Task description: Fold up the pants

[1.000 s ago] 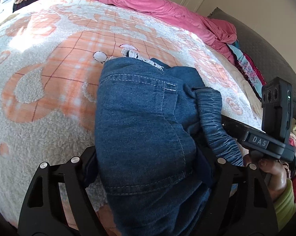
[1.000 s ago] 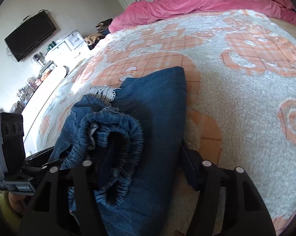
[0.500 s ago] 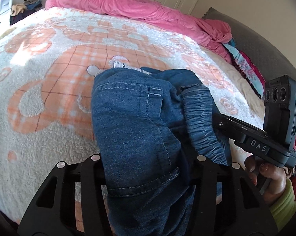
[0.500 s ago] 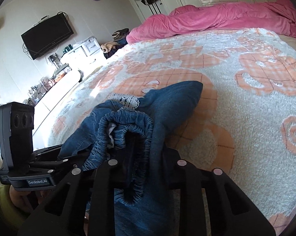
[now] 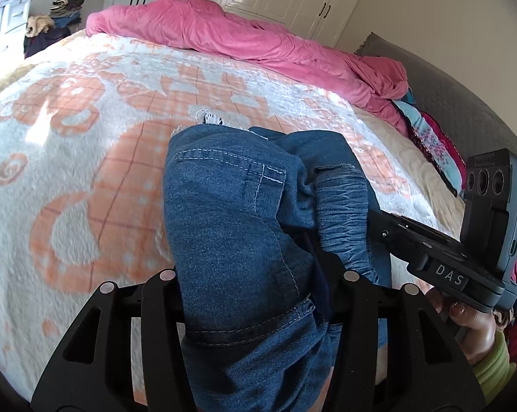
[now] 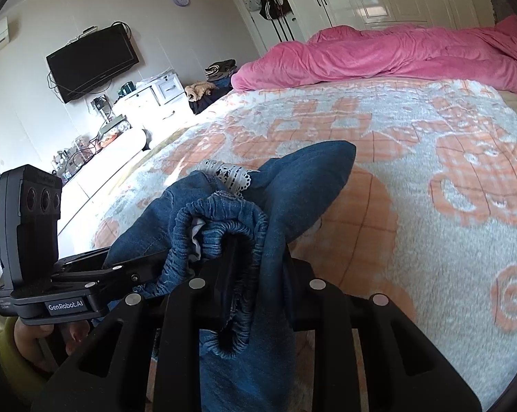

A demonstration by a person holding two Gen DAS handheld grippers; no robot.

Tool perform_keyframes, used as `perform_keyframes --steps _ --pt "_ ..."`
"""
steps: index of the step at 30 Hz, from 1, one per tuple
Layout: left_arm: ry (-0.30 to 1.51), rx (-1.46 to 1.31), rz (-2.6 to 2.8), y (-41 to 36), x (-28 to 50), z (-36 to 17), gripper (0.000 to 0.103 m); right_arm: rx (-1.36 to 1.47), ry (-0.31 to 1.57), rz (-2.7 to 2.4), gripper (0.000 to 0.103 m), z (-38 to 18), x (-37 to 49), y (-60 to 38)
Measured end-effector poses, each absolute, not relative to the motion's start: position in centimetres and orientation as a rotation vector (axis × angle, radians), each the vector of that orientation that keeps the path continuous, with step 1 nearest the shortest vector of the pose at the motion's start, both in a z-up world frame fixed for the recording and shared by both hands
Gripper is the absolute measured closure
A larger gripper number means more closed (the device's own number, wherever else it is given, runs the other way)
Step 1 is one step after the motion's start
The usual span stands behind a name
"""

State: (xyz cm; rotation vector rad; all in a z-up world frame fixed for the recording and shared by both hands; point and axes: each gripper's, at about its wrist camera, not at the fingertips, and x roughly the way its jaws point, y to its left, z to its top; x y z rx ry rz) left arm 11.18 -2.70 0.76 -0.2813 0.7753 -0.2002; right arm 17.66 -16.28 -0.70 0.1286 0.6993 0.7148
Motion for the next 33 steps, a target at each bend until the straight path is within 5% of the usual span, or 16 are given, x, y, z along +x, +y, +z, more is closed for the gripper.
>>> perform_keyframes --steps 26,30,33 --pt "0.803 -0.256 -0.144 -1.4 16.1 -2.2 0.059 0.069 0.778 0.59 0.079 -3.5 23.5 -14.7" --pt "0.811 -0.262 -0.138 -1.1 16.1 -2.8 0.052 0.08 0.835 0.534 0.057 -4.9 24.1 -15.3" --pt "0.824 -0.277 -0.138 -0.9 16.1 -3.3 0.048 0.103 0.864 0.515 0.053 -5.7 24.5 -15.9"
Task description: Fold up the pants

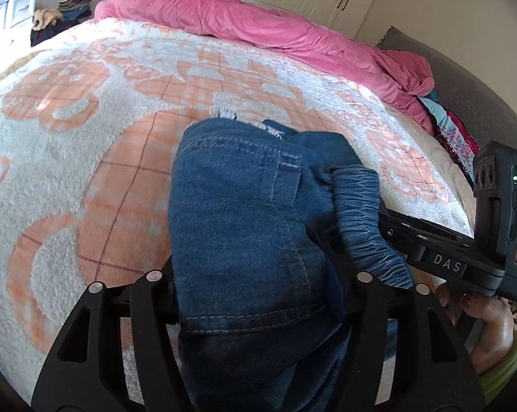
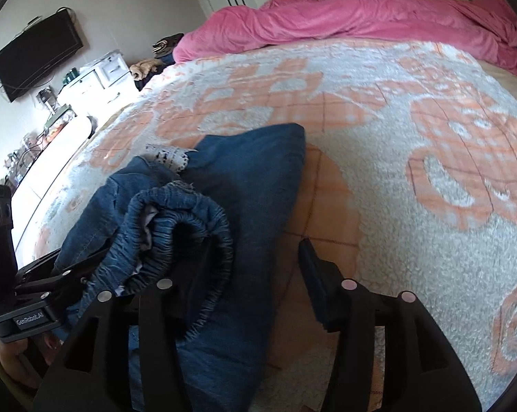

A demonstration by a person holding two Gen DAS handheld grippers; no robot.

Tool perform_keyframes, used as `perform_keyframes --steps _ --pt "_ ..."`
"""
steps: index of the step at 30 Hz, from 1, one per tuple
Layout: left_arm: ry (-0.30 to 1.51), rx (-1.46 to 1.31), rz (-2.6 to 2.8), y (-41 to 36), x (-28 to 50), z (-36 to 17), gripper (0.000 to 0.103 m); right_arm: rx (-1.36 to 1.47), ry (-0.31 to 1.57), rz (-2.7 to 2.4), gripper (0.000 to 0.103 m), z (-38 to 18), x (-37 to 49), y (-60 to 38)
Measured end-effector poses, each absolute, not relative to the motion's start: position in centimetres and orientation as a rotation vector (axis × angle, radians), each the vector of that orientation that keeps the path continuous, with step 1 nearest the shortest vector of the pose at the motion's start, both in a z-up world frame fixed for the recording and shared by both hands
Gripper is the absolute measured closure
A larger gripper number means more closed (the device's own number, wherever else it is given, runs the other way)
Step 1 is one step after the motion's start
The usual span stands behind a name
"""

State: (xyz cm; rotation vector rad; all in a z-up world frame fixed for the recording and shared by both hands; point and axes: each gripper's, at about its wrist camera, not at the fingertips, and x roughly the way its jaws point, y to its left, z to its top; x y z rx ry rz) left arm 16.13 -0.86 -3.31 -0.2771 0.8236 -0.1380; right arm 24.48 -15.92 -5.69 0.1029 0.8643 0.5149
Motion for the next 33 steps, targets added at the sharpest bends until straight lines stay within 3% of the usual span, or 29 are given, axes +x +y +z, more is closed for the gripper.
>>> perform_keyframes --steps 9,13,18,20,33 --pt "0.822 -0.284 -0.138 -0.5 16.1 -3.7 0.043 0.081 0.857 0.493 0.049 -5.8 24.4 -15.8" --pt "0.821 -0.288 -0.137 -0.5 15.9 -3.7 0.04 0.089 0.841 0.49 0.04 -5.6 24.2 -16.1" --pt "0.823 -0.285 -0.138 -0.5 15.8 -3.5 0.038 0.097 0.826 0.48 0.038 -5.4 23.9 -16.5" --pt "0.823 -0.286 -0.137 -0.5 15.7 -3.5 0.037 0.096 0.816 0.475 0.031 -5.2 23.7 -16.6" --pt "0.804 -0.277 -0.136 -0.3 14.3 -1.9 0.027 0.108 0.749 0.452 0.022 -3.9 21.5 -17.9"
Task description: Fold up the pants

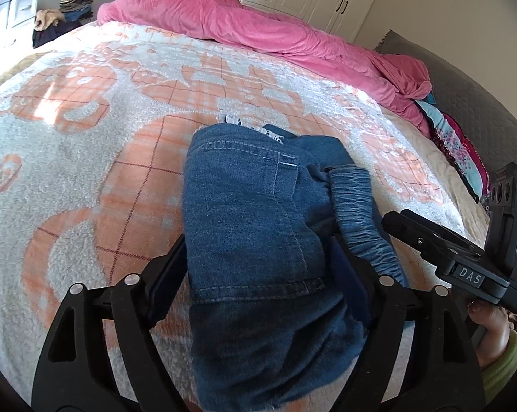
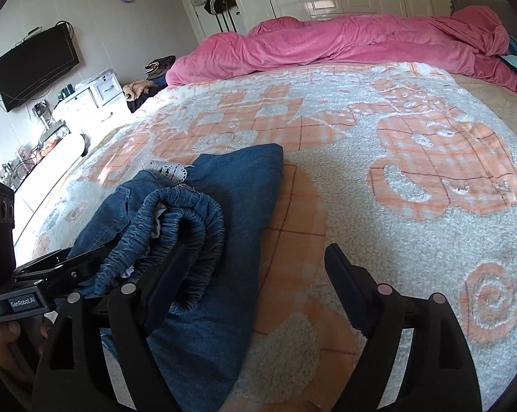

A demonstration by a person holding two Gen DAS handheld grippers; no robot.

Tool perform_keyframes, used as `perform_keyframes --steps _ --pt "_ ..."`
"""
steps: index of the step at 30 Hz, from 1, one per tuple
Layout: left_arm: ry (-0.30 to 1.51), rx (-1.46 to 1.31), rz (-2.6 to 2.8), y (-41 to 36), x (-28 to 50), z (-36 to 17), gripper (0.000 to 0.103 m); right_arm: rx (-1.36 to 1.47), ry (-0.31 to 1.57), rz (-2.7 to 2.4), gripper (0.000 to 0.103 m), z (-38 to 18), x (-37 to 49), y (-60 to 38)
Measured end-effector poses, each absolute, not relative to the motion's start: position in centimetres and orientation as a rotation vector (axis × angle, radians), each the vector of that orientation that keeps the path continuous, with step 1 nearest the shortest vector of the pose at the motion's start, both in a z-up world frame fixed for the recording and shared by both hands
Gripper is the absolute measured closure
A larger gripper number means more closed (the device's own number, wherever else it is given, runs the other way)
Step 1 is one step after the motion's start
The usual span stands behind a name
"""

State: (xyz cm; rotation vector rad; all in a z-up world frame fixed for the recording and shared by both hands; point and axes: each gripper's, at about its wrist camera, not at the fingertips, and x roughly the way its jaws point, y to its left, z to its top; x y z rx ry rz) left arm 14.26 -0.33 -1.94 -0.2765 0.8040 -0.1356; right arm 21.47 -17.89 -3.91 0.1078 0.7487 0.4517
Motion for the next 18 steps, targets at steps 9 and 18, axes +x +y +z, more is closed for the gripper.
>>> perform_keyframes --steps 9,18 --pt "0.756 -0.259 -0.122 0.2 11.6 0.2 0.012 0.121 0.661 0.428 0.01 -1.9 18.1 -19.0" --pt "0.707 -0.233 -0.079 0.8 7.9 2.7 0.01 0.118 0.575 0.412 0.004 0.2 14.0 -19.5"
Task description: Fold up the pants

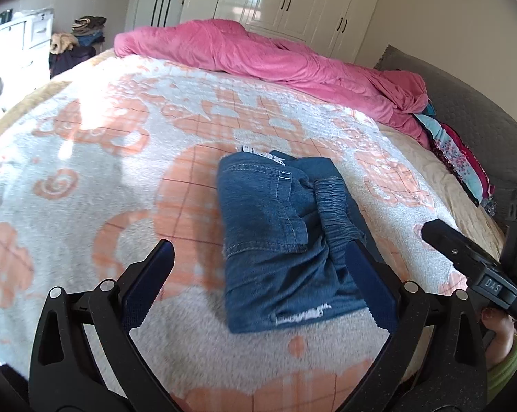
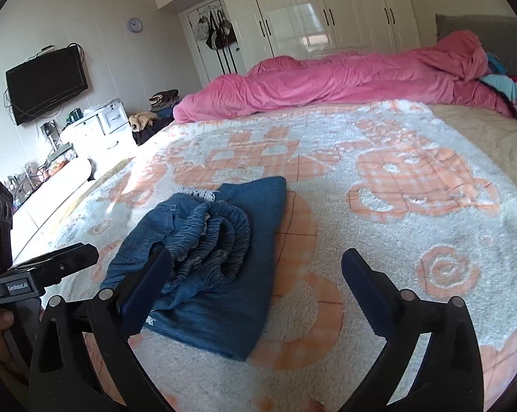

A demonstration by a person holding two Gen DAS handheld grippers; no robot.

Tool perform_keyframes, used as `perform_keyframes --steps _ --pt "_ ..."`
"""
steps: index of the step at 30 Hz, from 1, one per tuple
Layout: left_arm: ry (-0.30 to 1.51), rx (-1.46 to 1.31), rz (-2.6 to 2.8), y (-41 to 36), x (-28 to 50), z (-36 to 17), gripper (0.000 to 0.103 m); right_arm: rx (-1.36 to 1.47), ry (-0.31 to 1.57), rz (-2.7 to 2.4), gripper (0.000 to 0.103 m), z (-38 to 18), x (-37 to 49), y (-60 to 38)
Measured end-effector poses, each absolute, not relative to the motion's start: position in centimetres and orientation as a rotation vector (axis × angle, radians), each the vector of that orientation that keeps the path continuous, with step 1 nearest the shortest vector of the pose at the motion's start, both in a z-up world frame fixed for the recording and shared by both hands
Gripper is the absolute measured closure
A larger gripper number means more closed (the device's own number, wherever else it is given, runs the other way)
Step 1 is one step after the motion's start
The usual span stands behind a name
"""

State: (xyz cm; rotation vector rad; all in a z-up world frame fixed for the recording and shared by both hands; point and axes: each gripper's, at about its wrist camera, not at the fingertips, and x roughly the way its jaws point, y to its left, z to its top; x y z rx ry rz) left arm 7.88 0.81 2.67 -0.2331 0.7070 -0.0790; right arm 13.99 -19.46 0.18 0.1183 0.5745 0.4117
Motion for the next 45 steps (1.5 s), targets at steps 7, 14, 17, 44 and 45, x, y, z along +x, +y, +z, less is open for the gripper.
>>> perform_keyframes --steps 7,14,17,44,45 --pt "0.679 -0.226 -0.074 0.4 5.7 4.0 0.01 0.096 0.522 0.418 0.004 2.0 10.9 -19.7" --pt "0.662 -0.213 -0.08 -0.4 3.7 5.0 0.01 0.078 0.526 0.414 0.004 2.7 8.3 -19.7" --pt "0.659 -0.206 -0.079 -0.4 2.7 5.3 0.01 0.072 0.531 0.417 0.004 2.9 7.2 -19.5" --pt "0.769 -0.217 -0.028 0.7 0.1 0.5 0.01 -0.022 0.675 0.406 0.004 -2.3 5.7 -17.3" --pt "0.77 -0.218 -0.029 0.7 0.2 0.5 0.01 -0.022 0.675 0.406 0.004 -2.3 5.7 -17.4"
